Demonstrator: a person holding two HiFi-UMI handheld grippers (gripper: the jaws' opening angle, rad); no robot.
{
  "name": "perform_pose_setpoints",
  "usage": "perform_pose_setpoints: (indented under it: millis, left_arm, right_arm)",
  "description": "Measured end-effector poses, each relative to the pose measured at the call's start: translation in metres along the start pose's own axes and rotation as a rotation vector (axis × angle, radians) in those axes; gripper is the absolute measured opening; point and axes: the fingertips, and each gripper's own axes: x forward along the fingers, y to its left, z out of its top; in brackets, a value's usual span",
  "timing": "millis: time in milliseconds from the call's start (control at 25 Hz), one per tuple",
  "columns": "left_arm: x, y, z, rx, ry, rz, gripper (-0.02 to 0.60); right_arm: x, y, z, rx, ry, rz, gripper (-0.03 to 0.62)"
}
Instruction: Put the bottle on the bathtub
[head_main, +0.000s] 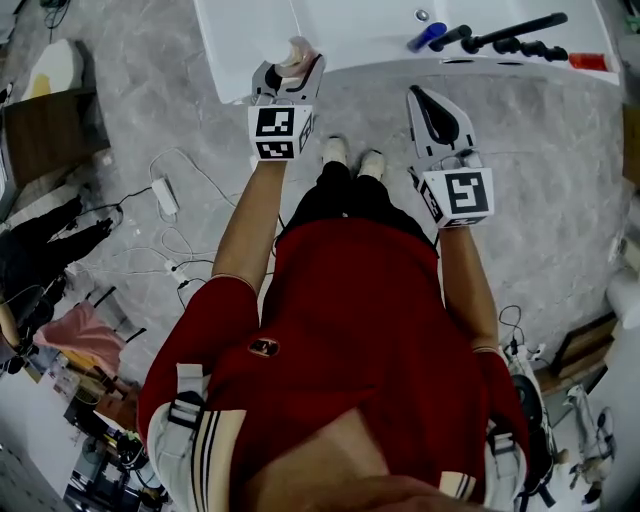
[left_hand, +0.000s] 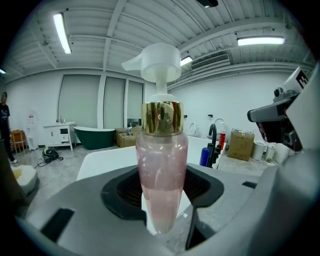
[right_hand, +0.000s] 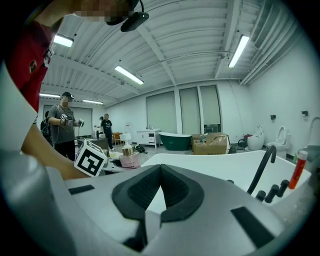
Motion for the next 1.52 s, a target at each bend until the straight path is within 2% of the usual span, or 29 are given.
perform_pose_setpoints:
  millis: [360,920,1520]
  left_arm:
    - [0.042,-0.001,-0.023,0.021,0.043,-0.024,0.224]
    - [0.083,0.003,-0.06,0.038,0.105,-0.035,0.225]
    - [0.093,0.002,-0.082,0.049,0.112,-0.047,0.225]
  right_arm:
    - [0.002,-0.019,-0.015,0.012,0.046,-0.041,0.0]
    - [0.01,-0.038,-0.032,0.024,0.082,-0.05,0.0]
    - [0.014,-0.046,-0.038,0.037,0.099,-0.071,0.0]
